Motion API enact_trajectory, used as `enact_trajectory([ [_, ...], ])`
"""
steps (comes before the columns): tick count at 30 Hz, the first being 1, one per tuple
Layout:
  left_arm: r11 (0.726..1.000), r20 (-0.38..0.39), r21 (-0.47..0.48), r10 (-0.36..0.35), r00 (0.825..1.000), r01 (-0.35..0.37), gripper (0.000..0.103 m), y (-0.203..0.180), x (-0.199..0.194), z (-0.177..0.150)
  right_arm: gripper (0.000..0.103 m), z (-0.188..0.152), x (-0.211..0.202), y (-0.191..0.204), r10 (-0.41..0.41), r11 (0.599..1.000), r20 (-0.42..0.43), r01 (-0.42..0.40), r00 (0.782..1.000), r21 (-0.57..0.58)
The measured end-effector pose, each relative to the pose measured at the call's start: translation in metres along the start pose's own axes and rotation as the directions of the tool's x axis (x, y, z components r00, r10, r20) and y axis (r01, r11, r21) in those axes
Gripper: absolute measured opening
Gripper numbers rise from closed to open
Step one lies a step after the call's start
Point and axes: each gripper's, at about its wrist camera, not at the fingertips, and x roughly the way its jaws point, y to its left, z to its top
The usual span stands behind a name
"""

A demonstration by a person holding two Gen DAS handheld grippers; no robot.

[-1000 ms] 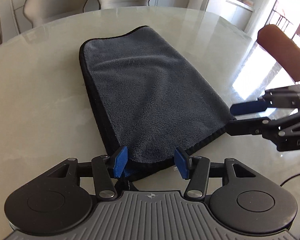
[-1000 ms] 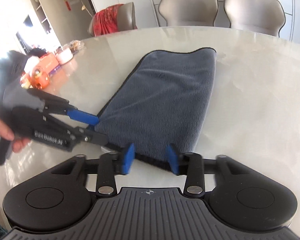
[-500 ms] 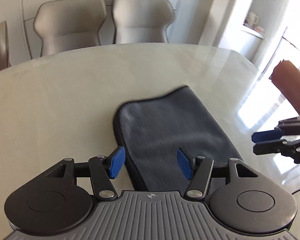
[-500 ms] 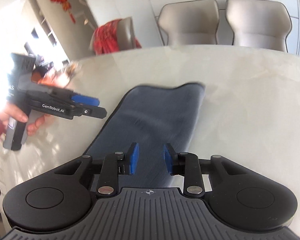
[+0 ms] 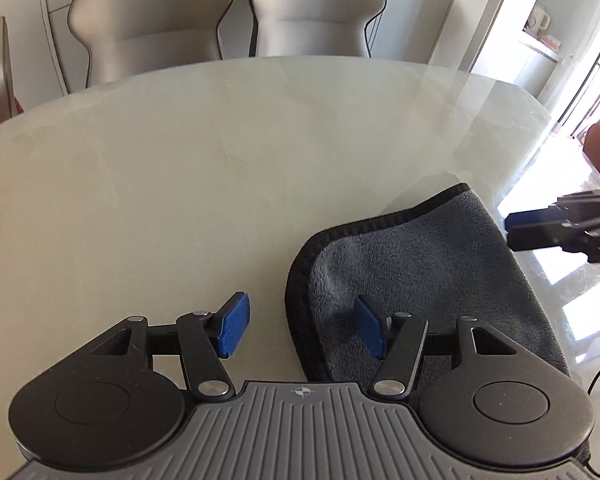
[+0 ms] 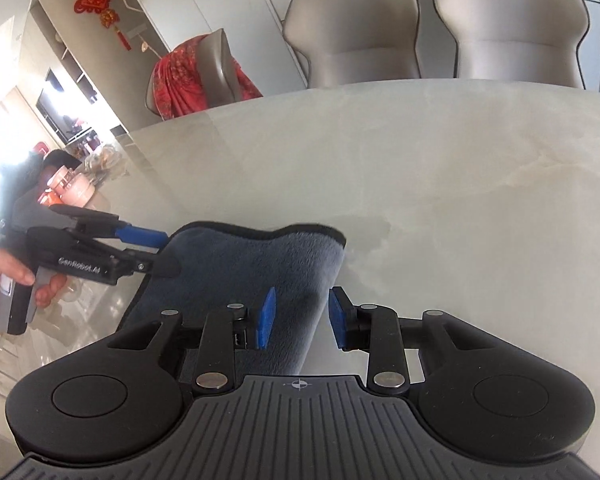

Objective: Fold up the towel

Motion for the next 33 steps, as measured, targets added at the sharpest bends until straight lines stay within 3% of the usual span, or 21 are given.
enact_trajectory([
  [3,1.000,-0.005,0.016,0.006,1.000,-0.006,0.063,-0.002,0.001,0.000,0.039,0.006,0.008,-0.004,-0.002,1.000,-0.013,0.003,1.000,0.010],
  [7,0.996,-0.006,0.092,0.007,1.000,-0.007,0.062,-0.008,0.003,0.000,0.042,0.006,0.017,-0.002,-0.010,1.000,-0.028,0.009,1.000,-0.015],
  [14,0.991,-0.023,0.132,0.004,1.000,-0.001,0.061,-0.015,0.008,0.014,0.045,0.012,0.023,-0.002,0.001,1.000,-0.007,-0.001,1.000,-0.009],
  [17,0.989,-0.027,0.148,-0.017,0.999,0.021,0.043,-0.019,0.007,0.019,0.045,0.012,0.026,0.004,0.008,0.999,-0.015,-0.008,1.000,-0.035],
  [19,0.987,-0.027,0.156,-0.020,0.999,0.024,0.038,-0.022,0.006,0.020,0.037,0.012,0.027,0.008,0.003,0.998,-0.021,-0.004,1.000,-0.063],
  [21,0.985,-0.025,0.161,-0.055,0.998,0.058,0.013,-0.024,0.004,0.020,0.018,0.012,0.025,0.014,-0.011,0.995,-0.022,0.008,1.000,-0.104],
  [26,0.984,-0.013,0.171,-0.042,0.999,0.043,0.011,-0.030,-0.003,0.017,0.014,0.013,0.008,0.020,0.035,0.989,0.013,-0.032,0.999,-0.143],
  [33,0.979,0.036,0.197,-0.069,0.997,0.060,0.011,-0.035,-0.042,0.010,0.012,0.011,-0.026,0.043,0.080,0.969,0.021,-0.073,0.997,-0.236],
])
